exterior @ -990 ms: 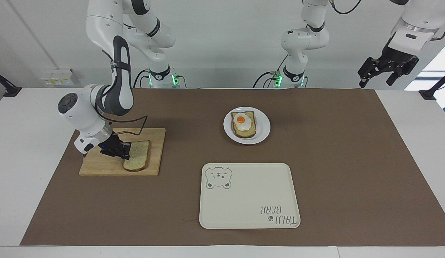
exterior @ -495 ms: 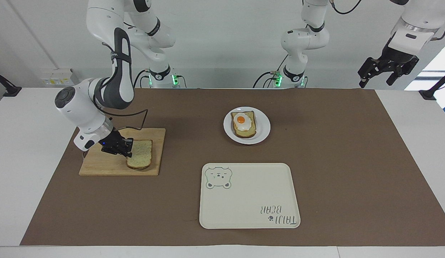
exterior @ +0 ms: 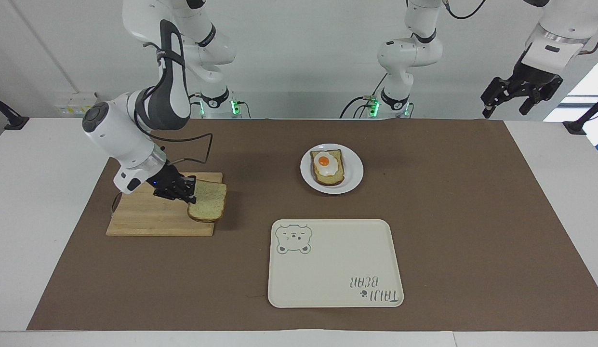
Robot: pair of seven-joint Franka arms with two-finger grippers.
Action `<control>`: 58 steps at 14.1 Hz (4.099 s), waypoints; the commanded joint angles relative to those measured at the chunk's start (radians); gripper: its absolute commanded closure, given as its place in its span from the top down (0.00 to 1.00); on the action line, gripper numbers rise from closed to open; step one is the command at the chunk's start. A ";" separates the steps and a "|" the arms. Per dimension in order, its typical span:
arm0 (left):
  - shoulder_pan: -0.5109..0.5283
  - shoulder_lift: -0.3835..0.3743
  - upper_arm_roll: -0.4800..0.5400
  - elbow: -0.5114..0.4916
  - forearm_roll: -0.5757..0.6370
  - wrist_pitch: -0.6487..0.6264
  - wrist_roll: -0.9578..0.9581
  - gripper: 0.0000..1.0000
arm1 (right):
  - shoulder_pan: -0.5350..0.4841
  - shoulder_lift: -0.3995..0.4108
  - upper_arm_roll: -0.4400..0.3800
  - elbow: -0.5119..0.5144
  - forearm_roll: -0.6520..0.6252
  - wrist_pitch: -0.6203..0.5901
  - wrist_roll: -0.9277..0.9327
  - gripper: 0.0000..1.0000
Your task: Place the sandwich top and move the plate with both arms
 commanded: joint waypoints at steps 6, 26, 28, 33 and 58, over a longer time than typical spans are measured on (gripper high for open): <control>0.005 -0.012 -0.003 -0.008 0.014 -0.014 0.000 1.00 | -0.007 -0.010 0.169 0.003 0.085 -0.003 0.226 0.00; -0.009 -0.014 -0.009 -0.014 0.011 -0.017 -0.004 1.00 | 0.278 -0.087 0.273 -0.037 0.188 -0.014 0.344 0.00; 0.003 -0.017 -0.009 -0.019 -0.026 -0.019 0.005 1.00 | 0.304 -0.081 0.273 -0.054 0.223 0.002 0.355 0.00; 0.005 -0.030 -0.005 -0.042 -0.063 -0.013 0.006 1.00 | 0.321 -0.076 0.272 -0.060 0.284 0.042 0.482 0.00; -0.005 -0.087 -0.005 -0.309 -0.187 0.155 0.127 1.00 | 0.382 0.008 0.269 -0.234 0.305 0.284 0.297 0.00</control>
